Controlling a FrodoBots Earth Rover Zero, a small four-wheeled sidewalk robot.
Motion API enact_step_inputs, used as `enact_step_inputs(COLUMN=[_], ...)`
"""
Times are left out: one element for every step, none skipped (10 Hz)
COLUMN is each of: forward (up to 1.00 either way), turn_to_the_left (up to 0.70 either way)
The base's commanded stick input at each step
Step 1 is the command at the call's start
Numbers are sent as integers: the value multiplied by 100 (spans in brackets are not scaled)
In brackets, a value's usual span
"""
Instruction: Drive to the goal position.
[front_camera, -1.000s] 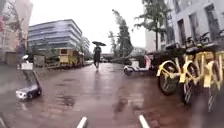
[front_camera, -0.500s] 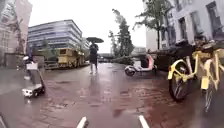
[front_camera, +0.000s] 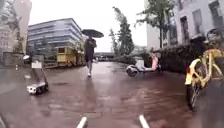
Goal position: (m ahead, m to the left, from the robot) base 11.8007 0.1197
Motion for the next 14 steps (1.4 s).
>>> enact_step_inputs(forward=[70,70,70,70,70,70,70,70,70,70,70,70,70,70], turn_to_the_left=[0,0,0,0,0,0,0,0,0,0,0,0,0,0])
